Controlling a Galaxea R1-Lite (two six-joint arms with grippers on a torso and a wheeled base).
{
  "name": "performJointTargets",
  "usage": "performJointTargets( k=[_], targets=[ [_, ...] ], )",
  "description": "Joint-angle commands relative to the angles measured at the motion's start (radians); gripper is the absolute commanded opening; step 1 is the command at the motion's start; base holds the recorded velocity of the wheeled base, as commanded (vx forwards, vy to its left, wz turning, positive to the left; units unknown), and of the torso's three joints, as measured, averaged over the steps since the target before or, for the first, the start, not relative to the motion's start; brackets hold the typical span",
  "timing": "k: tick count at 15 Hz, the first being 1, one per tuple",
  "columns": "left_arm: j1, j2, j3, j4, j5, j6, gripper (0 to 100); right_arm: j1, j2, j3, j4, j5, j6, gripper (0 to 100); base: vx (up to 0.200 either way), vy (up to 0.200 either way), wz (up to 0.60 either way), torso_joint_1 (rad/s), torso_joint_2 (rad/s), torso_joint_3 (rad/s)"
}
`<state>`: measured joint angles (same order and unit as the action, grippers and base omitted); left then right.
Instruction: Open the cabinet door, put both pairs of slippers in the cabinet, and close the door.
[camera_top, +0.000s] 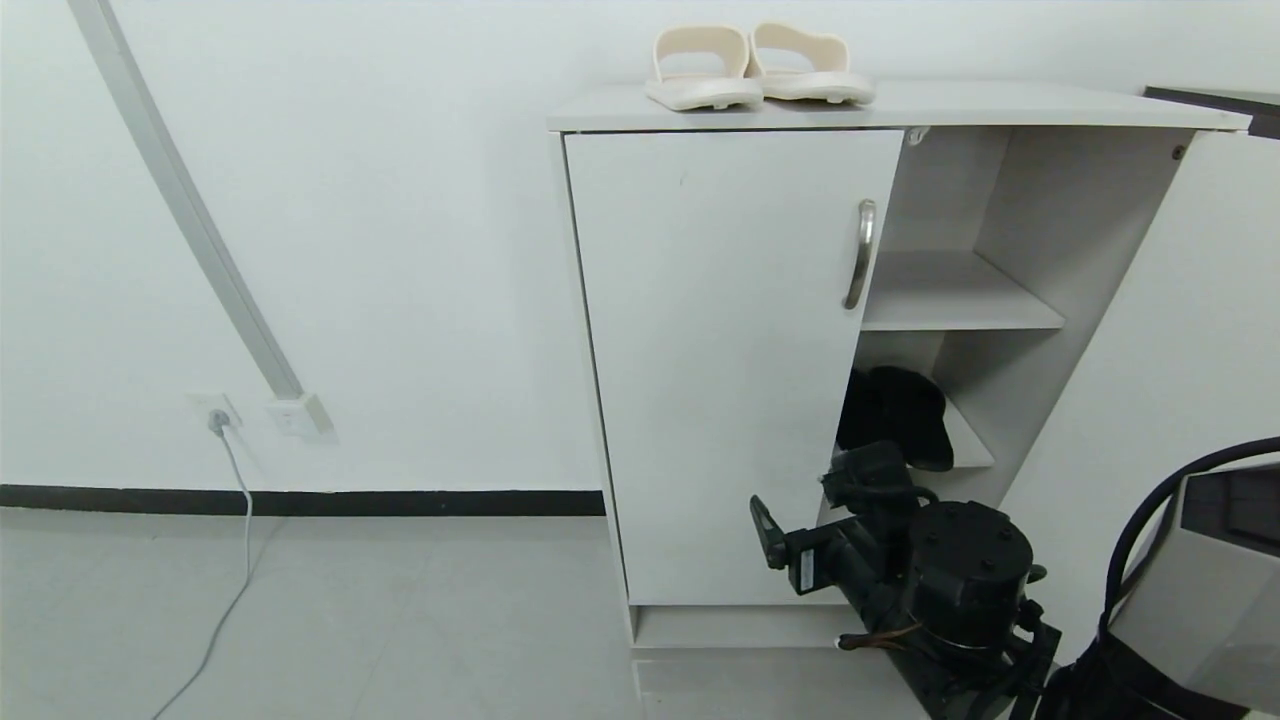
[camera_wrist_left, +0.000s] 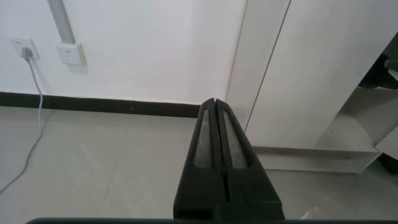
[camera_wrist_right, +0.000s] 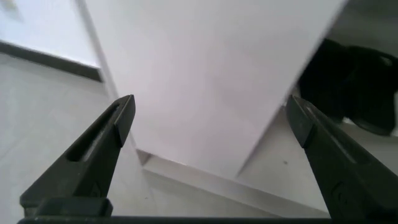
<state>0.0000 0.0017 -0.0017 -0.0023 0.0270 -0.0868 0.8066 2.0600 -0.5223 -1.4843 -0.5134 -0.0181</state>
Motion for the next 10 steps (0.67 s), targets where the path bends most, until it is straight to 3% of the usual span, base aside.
performJointTargets(
  k=[1,6,10],
  targets=[
    [0.000,0.001,0.000,-0.001,0.001,-0.001,0,0.003,0.000,0.002,-0.005,0.001,0.000,100,0.000,0.000,0.00,0.000,0.00,0.000],
    [0.000,0.001,0.000,-0.001,0.001,0.001,0,0.002,0.011,0.013,-0.027,0.013,-0.006,100,0.000,0.000,0.00,0.000,0.00,0.000],
    [0.002,0.001,0.000,-0.001,0.001,-0.001,0,-0.001,0.014,0.013,-0.030,0.016,-0.006,100,0.000,0.000,0.00,0.007,-0.19,-0.284]
  ],
)
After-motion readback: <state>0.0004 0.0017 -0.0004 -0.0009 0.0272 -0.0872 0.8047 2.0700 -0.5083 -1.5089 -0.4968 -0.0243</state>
